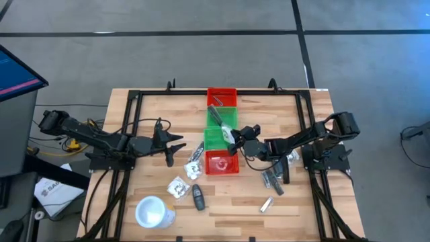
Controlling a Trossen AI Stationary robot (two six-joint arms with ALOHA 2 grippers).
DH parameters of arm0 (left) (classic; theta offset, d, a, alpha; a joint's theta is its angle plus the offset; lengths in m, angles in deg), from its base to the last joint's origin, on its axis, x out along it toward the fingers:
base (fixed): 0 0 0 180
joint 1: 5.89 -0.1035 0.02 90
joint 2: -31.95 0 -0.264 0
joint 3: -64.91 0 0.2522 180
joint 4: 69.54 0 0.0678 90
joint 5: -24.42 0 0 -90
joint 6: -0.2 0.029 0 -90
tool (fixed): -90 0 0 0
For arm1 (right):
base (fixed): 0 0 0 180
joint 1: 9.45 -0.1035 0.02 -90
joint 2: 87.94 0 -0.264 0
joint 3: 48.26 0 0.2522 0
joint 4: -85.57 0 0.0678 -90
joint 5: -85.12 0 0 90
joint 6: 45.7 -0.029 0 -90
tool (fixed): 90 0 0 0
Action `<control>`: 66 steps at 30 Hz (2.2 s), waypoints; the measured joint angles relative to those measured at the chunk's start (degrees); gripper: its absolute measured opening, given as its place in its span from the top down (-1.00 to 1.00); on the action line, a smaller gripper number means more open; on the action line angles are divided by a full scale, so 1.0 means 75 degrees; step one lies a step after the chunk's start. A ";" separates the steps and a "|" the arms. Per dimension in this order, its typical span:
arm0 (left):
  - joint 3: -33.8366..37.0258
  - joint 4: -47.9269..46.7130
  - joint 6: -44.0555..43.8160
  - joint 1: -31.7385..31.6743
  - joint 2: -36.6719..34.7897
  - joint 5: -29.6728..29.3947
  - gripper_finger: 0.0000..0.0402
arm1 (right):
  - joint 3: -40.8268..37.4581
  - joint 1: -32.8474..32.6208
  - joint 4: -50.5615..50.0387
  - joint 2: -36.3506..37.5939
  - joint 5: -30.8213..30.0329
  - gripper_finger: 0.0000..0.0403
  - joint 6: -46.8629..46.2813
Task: Pick & Place Travel size toiletries
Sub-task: Put the white cotton pack into the bottom green bin
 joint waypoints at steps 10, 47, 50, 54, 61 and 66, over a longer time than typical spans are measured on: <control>0.0001 0.0052 -0.0358 0.0001 0.0425 0.0004 0.24 | -0.0009 0.0000 0.0629 -0.0313 0.0092 0.15 0.0552; 0.0001 0.0484 -0.1455 0.0386 0.3303 0.3198 0.24 | -0.0009 -0.1104 -0.0734 0.1806 0.0432 -0.24 0.2672; 0.0001 -0.0034 -0.1340 0.0383 0.3303 0.3162 0.24 | -0.0009 -0.1100 -0.0764 0.1806 0.0432 -0.24 0.2670; 0.0001 -0.0264 -0.1348 0.0377 0.3303 0.3130 0.24 | -0.0009 -0.1102 -0.0785 0.1806 0.0435 -0.24 0.2665; 0.0001 -0.0314 -0.1304 0.0372 0.3303 0.2874 0.24 | -0.0009 -0.1090 -0.0951 0.1806 0.0435 -0.24 0.2530; 0.0001 -0.0316 -0.1092 0.0372 0.3303 0.2726 0.24 | -0.0009 -0.1093 -0.0998 0.1806 0.0441 -0.24 0.2530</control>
